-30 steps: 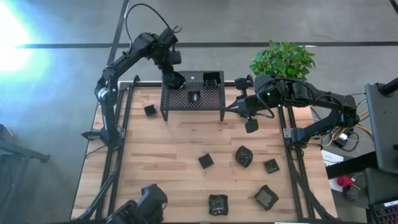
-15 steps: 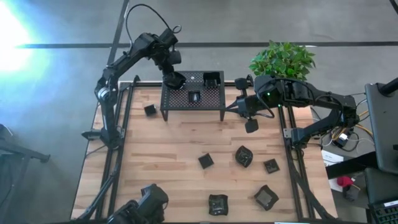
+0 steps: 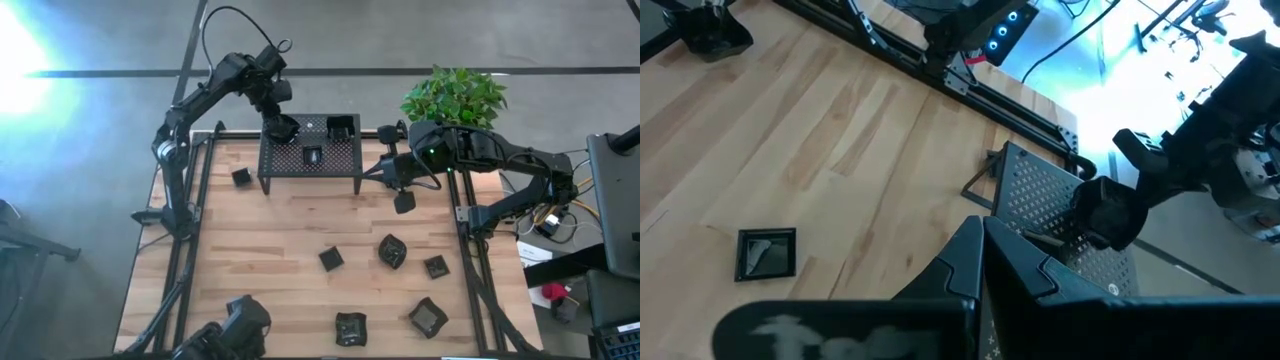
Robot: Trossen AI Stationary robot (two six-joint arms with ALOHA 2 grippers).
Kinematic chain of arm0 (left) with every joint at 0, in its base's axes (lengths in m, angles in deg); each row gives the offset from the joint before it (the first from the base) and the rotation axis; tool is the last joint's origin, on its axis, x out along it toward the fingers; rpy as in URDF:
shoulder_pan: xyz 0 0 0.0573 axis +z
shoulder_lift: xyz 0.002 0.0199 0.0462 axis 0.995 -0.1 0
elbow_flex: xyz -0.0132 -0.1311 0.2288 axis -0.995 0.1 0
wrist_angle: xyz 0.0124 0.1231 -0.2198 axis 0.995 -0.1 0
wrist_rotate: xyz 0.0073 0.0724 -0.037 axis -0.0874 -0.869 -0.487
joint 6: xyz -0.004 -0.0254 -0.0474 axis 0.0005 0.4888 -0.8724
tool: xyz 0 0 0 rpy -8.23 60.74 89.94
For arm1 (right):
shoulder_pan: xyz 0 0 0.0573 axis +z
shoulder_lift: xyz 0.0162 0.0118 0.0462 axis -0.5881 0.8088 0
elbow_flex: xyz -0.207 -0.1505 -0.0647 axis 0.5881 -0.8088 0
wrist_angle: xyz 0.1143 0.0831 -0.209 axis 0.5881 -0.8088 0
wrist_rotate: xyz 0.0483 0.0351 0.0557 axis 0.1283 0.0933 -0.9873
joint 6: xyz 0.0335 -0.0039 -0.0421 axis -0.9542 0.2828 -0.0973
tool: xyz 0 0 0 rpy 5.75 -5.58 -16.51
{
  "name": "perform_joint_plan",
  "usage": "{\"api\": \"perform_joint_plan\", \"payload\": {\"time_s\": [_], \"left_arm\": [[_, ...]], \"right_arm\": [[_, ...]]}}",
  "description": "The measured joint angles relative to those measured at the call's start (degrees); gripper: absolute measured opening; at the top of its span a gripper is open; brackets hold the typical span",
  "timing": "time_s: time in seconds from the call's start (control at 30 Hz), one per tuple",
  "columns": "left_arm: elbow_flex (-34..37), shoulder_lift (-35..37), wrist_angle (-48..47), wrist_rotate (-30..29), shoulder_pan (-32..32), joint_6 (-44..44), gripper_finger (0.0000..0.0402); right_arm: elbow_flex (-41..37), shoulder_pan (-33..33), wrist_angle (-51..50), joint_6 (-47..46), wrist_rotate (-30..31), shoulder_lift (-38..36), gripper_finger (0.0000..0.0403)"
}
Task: Pick & Place Mini shaped plates
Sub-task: Put the leaf shaped plate on top of the leaf shaped plate on the shelf, then put the square plate on top of the square plate on the shelf
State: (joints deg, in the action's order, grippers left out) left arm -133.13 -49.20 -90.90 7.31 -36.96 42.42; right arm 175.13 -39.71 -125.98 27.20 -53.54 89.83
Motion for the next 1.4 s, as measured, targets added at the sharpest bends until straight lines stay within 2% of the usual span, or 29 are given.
{"api": "perform_joint_plan", "payload": {"time_s": [0.1,0.4,0.87,1.13,1.4], "left_arm": [[0.0,0.0,-0.1,0.0,-0.1,1.7,0.0023],[0.0,0.1,-0.1,0.0,-0.2,1.7,0.0014],[-0.7,1.1,0.9,-1.5,-0.6,0.4,0.0081],[-3.0,4.2,-0.3,-6.6,-1.9,0.8,0.0083],[-2.8,10.8,-0.3,-7.3,-5.7,-3.8,0.0067]], "right_arm": [[0.0,0.0,0.0,0.0,0.0,0.0,0.0008],[0.0,0.0,0.0,-0.1,0.0,0.0,0.0008],[0.0,0.0,0.2,-0.2,0.0,0.0,0.0008],[0.0,0.0,0.2,0.0,0.0,0.0,0.0008],[0.0,0.0,0.5,-0.2,0.0,0.0,0.0008]]}}
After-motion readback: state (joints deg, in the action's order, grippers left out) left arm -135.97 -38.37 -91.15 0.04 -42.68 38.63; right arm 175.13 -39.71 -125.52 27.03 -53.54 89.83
